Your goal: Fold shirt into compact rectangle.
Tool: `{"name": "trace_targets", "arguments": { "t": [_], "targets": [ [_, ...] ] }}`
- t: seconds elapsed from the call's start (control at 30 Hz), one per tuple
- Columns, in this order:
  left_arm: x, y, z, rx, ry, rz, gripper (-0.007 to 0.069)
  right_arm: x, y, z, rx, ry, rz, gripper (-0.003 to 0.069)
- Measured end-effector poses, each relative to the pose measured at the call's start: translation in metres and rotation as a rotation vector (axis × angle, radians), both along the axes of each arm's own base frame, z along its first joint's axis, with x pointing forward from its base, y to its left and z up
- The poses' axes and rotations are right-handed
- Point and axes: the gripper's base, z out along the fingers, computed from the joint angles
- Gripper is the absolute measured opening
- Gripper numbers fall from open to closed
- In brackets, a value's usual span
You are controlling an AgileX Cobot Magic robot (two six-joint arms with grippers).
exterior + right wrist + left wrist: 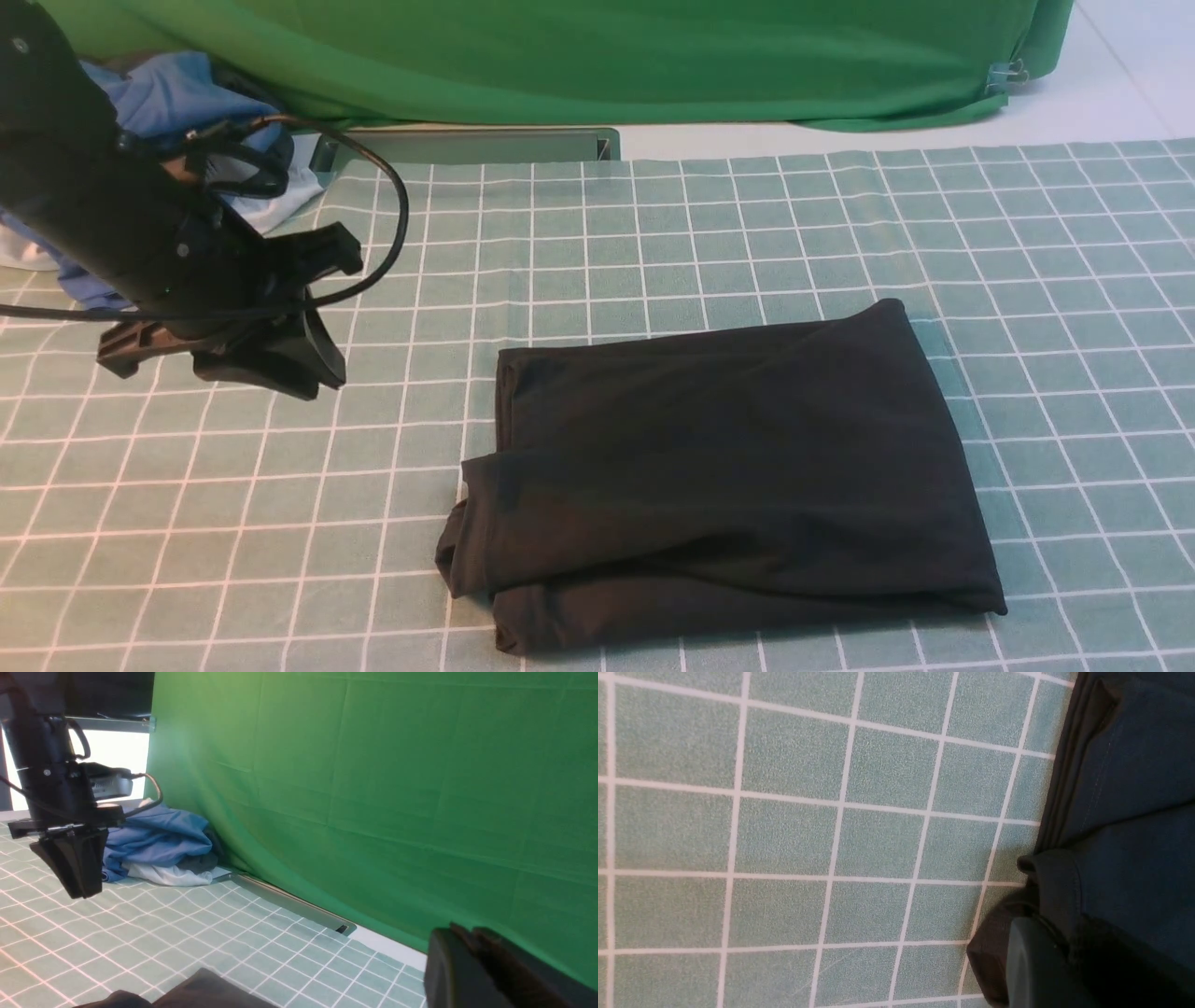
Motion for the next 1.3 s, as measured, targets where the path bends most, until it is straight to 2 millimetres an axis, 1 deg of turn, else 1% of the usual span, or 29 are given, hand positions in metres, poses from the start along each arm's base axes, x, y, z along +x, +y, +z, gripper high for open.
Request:
{"name": "trace_targets", "arguments": {
  "t": [0.13,0.3,0.43,0.53,0.57,0.67,0.77,0.87,1.03,1.3],
  "targets": [
    [0.002,0.0,0.0,0.002,-0.022,0.007,0.0022,0.0,0.0,0.0,0.0,0.0,0.0,0.0076],
    [0.002,0.0,0.0,0.003,-0.022,0.007,0.0016,-0.002,-0.001,0.0,0.001,-0.002,-0.001,0.0087],
    [0.002,0.0,0.0,0.002,-0.016,0.005,0.0016,-0.008,-0.007,-0.005,-0.013,0.024,-0.032,0.0092],
    [0.002,0.0,0.0,0.003,-0.024,0.008,0.0016,-0.008,-0.011,-0.015,-0.024,0.047,-0.091,0.0097],
    [0.004,0.001,0.001,0.004,-0.046,0.016,0.0016,-0.007,-0.015,-0.029,-0.036,0.074,-0.145,0.0099],
    [0.007,0.001,0.001,0.008,-0.07,0.024,0.0016,-0.007,-0.021,-0.052,-0.049,0.113,-0.24,0.0105],
    [0.008,0.002,0.002,0.012,-0.092,0.022,0.0016,-0.008,-0.028,-0.08,-0.058,0.156,-0.343,0.0111],
    [0.009,0.002,0.002,0.017,-0.099,0.018,0.0016,-0.009,-0.032,-0.099,-0.066,0.197,-0.417,0.0119],
    [0.011,0.002,0.002,0.025,-0.127,0.012,0.0016,-0.009,-0.036,-0.105,-0.068,0.228,-0.481,0.0132],
    [0.01,0.005,0.001,0.067,-0.126,-0.01,0.0016,-0.009,-0.036,-0.106,-0.072,0.242,-0.487,0.0149]
  ]
}}
